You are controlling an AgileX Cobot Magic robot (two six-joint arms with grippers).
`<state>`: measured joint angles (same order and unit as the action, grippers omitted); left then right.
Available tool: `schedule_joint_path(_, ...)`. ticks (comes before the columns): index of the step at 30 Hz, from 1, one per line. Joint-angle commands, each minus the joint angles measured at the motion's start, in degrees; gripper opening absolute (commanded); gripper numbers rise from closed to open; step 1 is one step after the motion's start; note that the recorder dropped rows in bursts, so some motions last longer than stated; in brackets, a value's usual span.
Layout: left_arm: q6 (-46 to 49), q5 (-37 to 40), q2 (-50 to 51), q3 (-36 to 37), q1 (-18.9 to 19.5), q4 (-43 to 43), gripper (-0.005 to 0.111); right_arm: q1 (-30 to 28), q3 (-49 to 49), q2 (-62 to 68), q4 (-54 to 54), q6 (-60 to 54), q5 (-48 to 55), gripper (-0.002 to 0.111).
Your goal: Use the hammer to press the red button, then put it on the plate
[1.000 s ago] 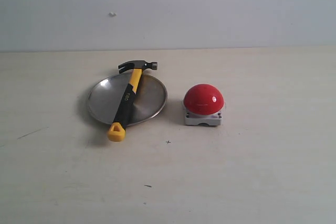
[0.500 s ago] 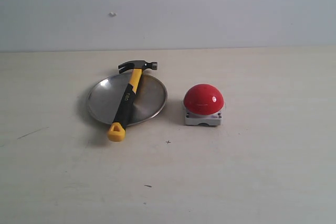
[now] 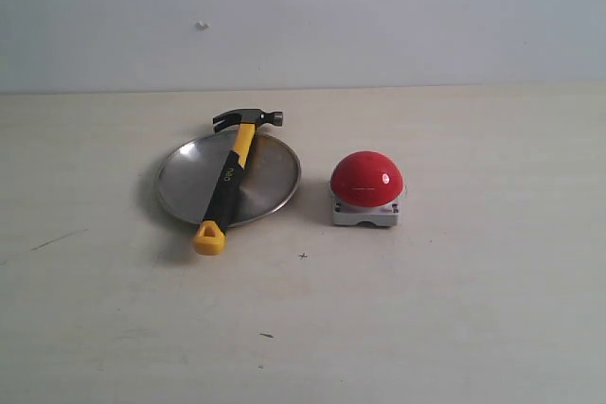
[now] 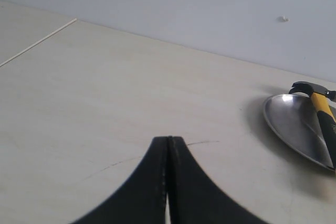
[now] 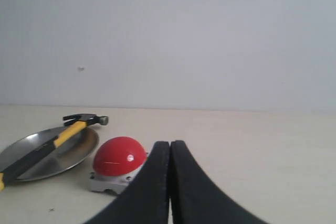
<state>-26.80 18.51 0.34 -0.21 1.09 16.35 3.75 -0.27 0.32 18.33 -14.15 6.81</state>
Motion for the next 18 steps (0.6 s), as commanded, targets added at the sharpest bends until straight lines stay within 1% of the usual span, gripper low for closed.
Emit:
schedule_joint_path(1,0.22,0.16,-0.34,0.21,0.09,0.04,0.0,-6.34,0.27,-0.32,-3.59,3.61,0.48,0.0)
schedule_joint_path(4,0.22,0.16,-0.34,0.21,0.09,0.04,0.0,-10.4,0.27,-0.32,-6.01,6.1,1.82,0.0)
schedule_joint_path(6,0.22,0.16,-0.34,0.21,0.09,0.04,0.0,-11.83,0.27,-0.32,-10.2,9.0,3.87,0.0)
schedule_joint_path(10,0.22,0.16,-0.34,0.21,0.09,0.04,0.0,-12.15,0.27,-0.32,-18.81,17.16,6.06,0.0)
schedule_joint_path(13,0.22,0.16,-0.34,0.21,0.09,0.04,0.0,-12.15,0.27,-0.32,-19.31,18.36,8.26,0.0)
schedule_joint_path(18,0.22,0.16,-0.34,0.21,0.09,0.04,0.0,-12.15,0.27,-0.32,-19.31,18.46,8.5,0.0)
